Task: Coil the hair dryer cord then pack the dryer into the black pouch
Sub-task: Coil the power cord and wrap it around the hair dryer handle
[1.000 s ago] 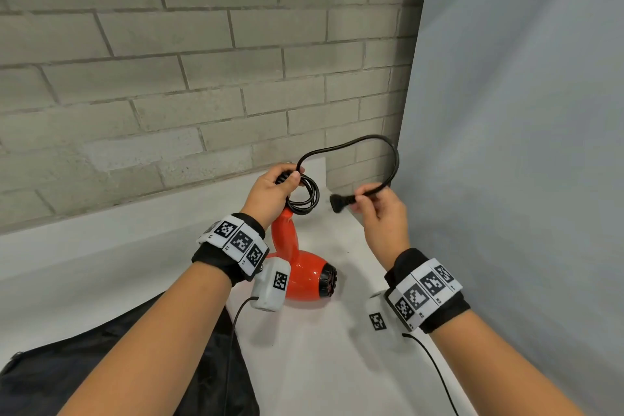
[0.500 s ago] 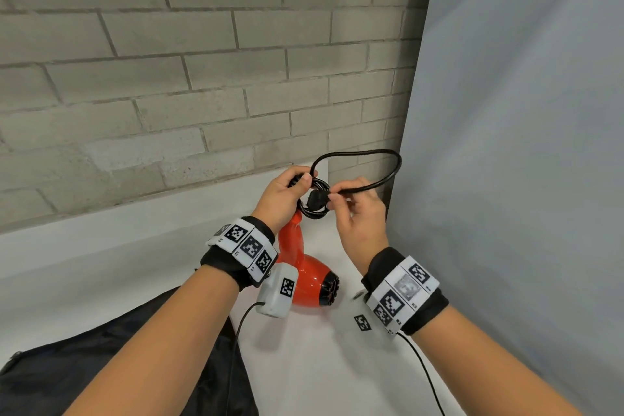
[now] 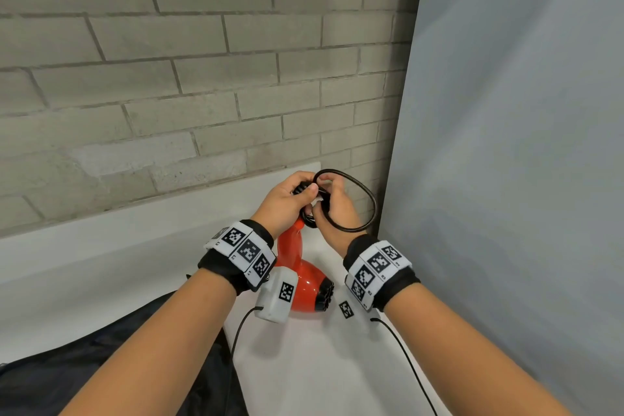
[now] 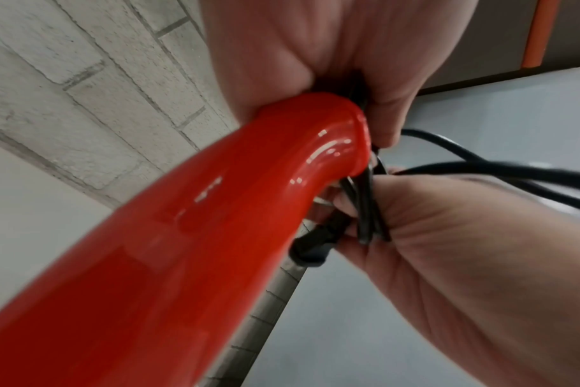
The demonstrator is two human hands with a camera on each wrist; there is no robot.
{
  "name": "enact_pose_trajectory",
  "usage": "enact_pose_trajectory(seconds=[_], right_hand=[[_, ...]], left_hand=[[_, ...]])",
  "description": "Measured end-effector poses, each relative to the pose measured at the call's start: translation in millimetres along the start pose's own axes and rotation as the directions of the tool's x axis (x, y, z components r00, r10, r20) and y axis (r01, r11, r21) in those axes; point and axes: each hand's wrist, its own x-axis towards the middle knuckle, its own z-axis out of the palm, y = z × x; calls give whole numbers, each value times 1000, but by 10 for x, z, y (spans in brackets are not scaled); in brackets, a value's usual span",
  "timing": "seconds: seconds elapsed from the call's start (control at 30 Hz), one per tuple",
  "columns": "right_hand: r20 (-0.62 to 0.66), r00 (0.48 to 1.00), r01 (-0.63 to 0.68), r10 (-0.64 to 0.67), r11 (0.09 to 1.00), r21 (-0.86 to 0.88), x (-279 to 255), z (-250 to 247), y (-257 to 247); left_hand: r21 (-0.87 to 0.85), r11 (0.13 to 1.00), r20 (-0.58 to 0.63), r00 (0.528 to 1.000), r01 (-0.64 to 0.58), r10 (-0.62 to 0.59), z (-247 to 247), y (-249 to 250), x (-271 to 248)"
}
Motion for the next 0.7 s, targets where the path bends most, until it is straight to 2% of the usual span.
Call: enact_pose_trajectory(seconds=[0.07, 0.13, 0.17, 0.23, 0.3, 0.4, 0.43, 0.47, 0.5, 0.53, 0.6, 0.67, 0.7], right_hand=[[74, 997, 7, -10, 999, 34, -3, -12, 96], [143, 990, 9, -7, 1000, -15, -71, -36, 222], [194, 981, -17, 27, 999, -50, -115, -56, 298], [267, 943, -148, 199, 968, -201, -205, -131, 468], [294, 867, -259, 403, 867, -426, -265, -238, 645], [366, 675, -196, 641, 633, -749, -333, -336, 764], [373, 635, -166, 676, 592, -789, -363, -357, 769], [380, 618, -160, 689, 583, -796, -381, -366, 769], [390, 629, -161, 673, 603, -781, -389, -377, 771], [390, 666, -189, 635, 650, -736, -388, -376, 756], [400, 747, -274, 531, 795, -542, -376, -353, 696], [448, 802, -267, 395, 908, -322, -323, -310, 574], [475, 814, -245, 334, 939, -241, -295, -284, 504]], left_hand=[[-31, 999, 12, 1000, 9, -9, -34, 21, 0], [-59, 998, -7, 1000, 28, -29, -60, 32, 1], [-69, 997, -26, 999, 37, -39, -76, 28, 3], [-80, 996, -59, 997, 47, -52, -103, 19, 13], [-69, 996, -74, 996, 50, -55, -124, 13, 22], [-63, 997, -73, 997, 36, -40, -130, 19, 32], [-52, 998, -68, 997, 32, -35, -129, 21, 33], [-33, 999, -63, 998, 26, -28, -127, 23, 33], [-13, 1000, -59, 998, 20, -21, -123, 25, 32], [3, 1000, -57, 998, 16, -15, -119, 27, 28], [20, 1000, -55, 998, 12, -11, -111, 33, 17], [27, 1000, -48, 999, 12, -10, -101, 48, 4], [30, 999, -41, 999, 12, -11, -98, 54, -5]])
